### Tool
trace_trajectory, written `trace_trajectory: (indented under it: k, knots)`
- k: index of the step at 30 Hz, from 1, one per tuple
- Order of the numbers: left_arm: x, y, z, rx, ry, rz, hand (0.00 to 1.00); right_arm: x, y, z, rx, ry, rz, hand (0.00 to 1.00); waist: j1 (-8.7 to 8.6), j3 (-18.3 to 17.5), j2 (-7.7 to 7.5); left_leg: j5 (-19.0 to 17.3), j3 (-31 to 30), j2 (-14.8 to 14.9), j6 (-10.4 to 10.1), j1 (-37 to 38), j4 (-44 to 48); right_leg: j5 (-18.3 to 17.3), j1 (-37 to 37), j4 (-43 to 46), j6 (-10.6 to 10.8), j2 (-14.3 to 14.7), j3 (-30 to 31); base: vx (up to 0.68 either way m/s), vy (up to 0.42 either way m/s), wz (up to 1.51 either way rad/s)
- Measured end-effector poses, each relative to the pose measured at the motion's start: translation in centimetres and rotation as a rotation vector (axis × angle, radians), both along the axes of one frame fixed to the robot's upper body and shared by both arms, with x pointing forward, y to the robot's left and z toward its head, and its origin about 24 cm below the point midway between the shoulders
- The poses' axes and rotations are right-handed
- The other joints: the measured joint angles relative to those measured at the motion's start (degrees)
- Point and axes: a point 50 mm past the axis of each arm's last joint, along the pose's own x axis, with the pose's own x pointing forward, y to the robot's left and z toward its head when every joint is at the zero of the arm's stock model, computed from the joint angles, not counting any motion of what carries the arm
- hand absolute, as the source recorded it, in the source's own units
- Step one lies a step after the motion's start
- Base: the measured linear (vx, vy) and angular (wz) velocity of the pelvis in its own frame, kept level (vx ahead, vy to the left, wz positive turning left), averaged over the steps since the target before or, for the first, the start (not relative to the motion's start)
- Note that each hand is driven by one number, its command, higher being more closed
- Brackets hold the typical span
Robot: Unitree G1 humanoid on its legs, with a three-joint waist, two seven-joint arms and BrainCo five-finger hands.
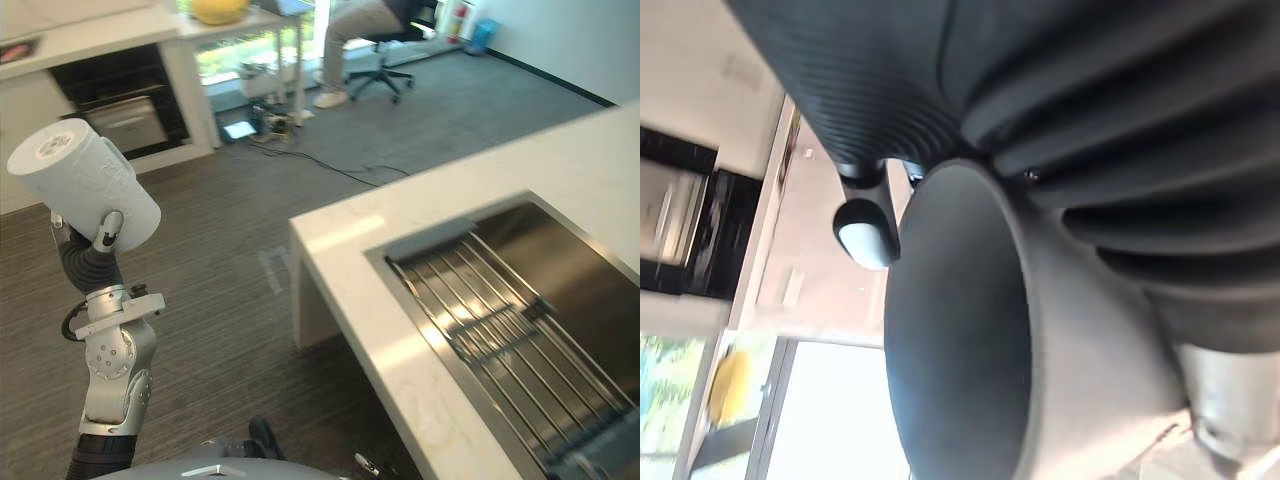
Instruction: Walk over to the sink, pick up the cup, carry it to the dishwasher, place the cup inside the dishwasher, then close the dishwasher door
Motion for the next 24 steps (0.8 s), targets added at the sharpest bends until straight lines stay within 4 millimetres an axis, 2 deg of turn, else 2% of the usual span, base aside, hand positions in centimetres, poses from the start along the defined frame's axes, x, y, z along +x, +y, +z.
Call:
trace_trajectory:
  k: [1,2,4,5,6,7,8,9,10,11,12,13,14,15,16,17,18,19,20,21,22,24]
  knots:
    - [-0.1,0.1,-0.1,0.003,0.000,0.002,1.00,0.8,0.0,0.2,-0.002,-0.022,0.018,0.00,-0.36,0.2,0.62,1.2,0.7,-2.4,1.2,0.7,-2.4,-0.5,0.5,3.2,-1.0,-3.1,-1.6,-0.01,0.157,0.93]
    - [-0.1,0.1,0.0,0.005,-0.005,0.001,1.00,1.5,0.0,0.4,-0.002,-0.036,0.027,0.00,0.39,0.1,0.91,1.8,0.0,-3.8,1.8,0.8,-3.8,-0.8,0.2,4.5,-1.6,-4.3,-2.1,-0.06,0.249,0.98]
    - [-0.5,0.2,0.7,0.018,-0.035,0.002,1.00,4.3,1.4,0.7,0.030,-0.089,0.079,0.00,1.74,0.6,0.38,2.8,-3.7,-8.6,3.5,0.6,-7.7,-1.1,0.1,10.1,-2.1,-8.9,-4.3,-0.13,0.271,0.85]
    - [-0.6,0.2,0.8,0.025,-0.041,-0.004,1.00,4.7,1.8,0.8,0.038,-0.099,0.087,0.00,1.97,0.7,0.25,2.9,-4.9,-9.7,3.7,0.5,-8.1,-1.4,0.1,12.0,-3.2,-10.3,-4.6,-0.11,0.209,1.04]
    - [-0.6,-0.2,1.0,0.030,-0.046,-0.024,1.00,5.0,2.7,0.7,0.058,-0.104,0.104,0.00,2.64,0.8,0.19,3.1,-7.9,-11.5,4.3,0.5,-8.8,-3.4,-1.3,16.0,-8.9,-11.6,-0.9,-0.07,0.164,1.15]
    - [-0.7,-0.6,1.2,0.029,-0.057,-0.044,1.00,5.6,3.2,0.9,0.062,-0.131,0.110,0.00,2.45,0.8,0.26,3.9,-11.0,-12.5,5.7,0.3,-9.4,-5.3,-4.1,17.9,-9.2,-10.0,7.6,-0.07,0.171,1.92]
    - [-0.6,-1.3,1.4,0.038,-0.071,-0.084,1.00,5.8,3.3,1.0,0.061,-0.148,0.106,0.00,1.06,0.8,0.30,5.0,-16.5,-14.0,6.9,0.0,-9.8,-8.0,-7.8,18.5,-7.7,-4.0,21.6,-0.05,0.121,2.12]
    - [-0.4,-1.7,1.4,0.048,-0.071,-0.109,1.00,5.9,3.2,1.1,0.058,-0.154,0.100,0.00,0.24,1.0,0.45,5.4,-19.6,-14.5,5.6,0.0,-10.3,-9.3,-9.5,18.7,-7.1,-0.1,28.5,-0.05,0.063,2.81]
    - [0.1,-2.4,0.6,0.068,-0.039,-0.154,1.00,5.7,3.3,1.0,0.055,-0.145,0.070,0.00,-0.88,1.4,-1.43,3.2,-23.3,-15.5,-0.5,-0.6,-7.1,-9.9,-12.6,17.8,-6.4,5.2,40.3,0.03,0.016,2.51]
    - [0.1,-2.1,0.7,0.128,-0.050,-0.171,1.00,6.2,4.8,0.9,0.093,-0.160,0.069,0.00,-0.80,2.3,-6.23,-3.3,-29.5,-15.7,9.4,-7.6,15.1,-8.0,-16.7,18.2,-1.8,1.3,48.0,0.02,-0.025,2.11]
    - [0.1,-2.0,0.6,0.138,-0.047,-0.171,1.00,6.2,4.8,1.0,0.081,-0.167,0.077,0.00,-0.60,2.3,-5.57,-3.6,-34.9,-12.3,4.3,-7.4,14.9,-9.3,-17.7,19.0,1.2,2.5,50.0,0.06,0.090,1.21]
    - [0.2,-1.9,0.0,0.121,-0.010,-0.152,1.00,6.7,4.8,1.1,0.077,-0.183,0.102,0.00,0.15,2.7,-6.69,-5.8,-35.9,-11.9,2.7,-5.0,12.7,-10.9,-18.4,19.8,1.8,1.9,53.8,-0.01,0.110,0.43]
    - [0.0,-1.9,-0.3,0.099,0.006,-0.140,1.00,6.9,5.0,1.3,0.078,-0.188,0.124,0.00,1.14,2.7,-6.84,-4.9,-35.9,-12.0,2.8,-3.8,11.0,-11.1,-19.6,19.9,1.6,2.0,54.3,0.03,0.177,0.13]
    - [-0.1,-2.3,-0.6,0.079,0.019,-0.149,1.00,6.9,5.4,1.4,0.087,-0.199,0.149,0.00,2.03,2.7,-6.10,-4.1,-37.2,-11.7,2.6,-1.9,7.7,-11.1,-21.9,19.0,1.2,4.0,56.7,0.06,0.055,0.03]
    - [-0.1,-3.1,-0.5,0.080,0.015,-0.187,1.00,7.0,5.6,1.6,0.090,-0.221,0.152,0.00,1.75,2.5,-5.24,-3.7,-39.0,-10.7,2.1,-1.1,6.1,-10.6,-23.8,16.5,0.6,6.5,59.6,0.09,0.026,0.25]
    - [-0.1,-3.6,-0.4,0.083,0.009,-0.211,1.00,7.2,5.6,1.9,0.088,-0.237,0.155,0.00,1.23,2.5,-4.62,-3.6,-40.0,-9.9,2.4,-1.1,6.3,-10.2,-24.7,15.2,0.2,7.8,61.0,0.11,-0.024,0.58]
    - [-0.1,-4.6,-0.3,0.094,0.004,-0.264,1.00,7.4,5.6,2.1,0.093,-0.260,0.160,0.00,0.87,2.3,-4.03,-3.8,-41.8,-8.8,2.0,-0.5,6.3,-8.5,-26.6,12.8,-0.2,9.7,63.5,0.13,-0.057,0.68]
    - [-0.2,-5.5,-0.4,0.103,0.007,-0.315,1.00,7.4,5.7,2.3,0.101,-0.280,0.165,0.00,0.69,2.3,-3.80,-4.4,-43.4,-8.0,1.6,0.7,6.4,-6.4,-28.1,11.5,-0.2,10.0,64.0,0.16,-0.080,0.68]
    - [-0.3,-5.8,-0.5,0.106,0.012,-0.334,1.00,7.4,5.7,2.3,0.106,-0.285,0.168,0.00,0.71,2.3,-3.82,-4.9,-44.3,-7.7,1.2,1.5,6.5,-5.6,-28.7,11.3,-0.3,10.0,64.0,0.20,-0.136,0.77]
    - [-0.4,-6.4,-0.6,0.111,0.017,-0.364,1.00,7.4,5.7,2.4,0.112,-0.289,0.174,0.00,0.77,2.2,-4.01,-6.1,-45.9,-7.3,0.0,2.6,7.5,-4.2,-29.4,11.0,-0.5,10.0,64.0,0.21,-0.187,0.84]
    - [-0.6,-6.7,-0.5,0.113,0.014,-0.381,1.00,7.3,5.8,2.3,0.116,-0.287,0.177,0.00,1.03,1.8,-4.57,-8.1,-47.1,-7.2,-1.4,2.4,9.5,-2.5,-29.8,10.9,-1.0,9.9,64.6,0.20,-0.209,0.88]
    - [-1.0,-6.6,-0.4,0.105,0.009,-0.379,1.00,7.1,6.0,2.2,0.128,-0.286,0.184,0.00,1.57,1.2,-5.49,-12.1,-48.3,-7.4,-2.2,2.5,12.5,-0.4,-29.9,11.0,-2.1,9.9,65.3,0.25,-0.292,0.53]
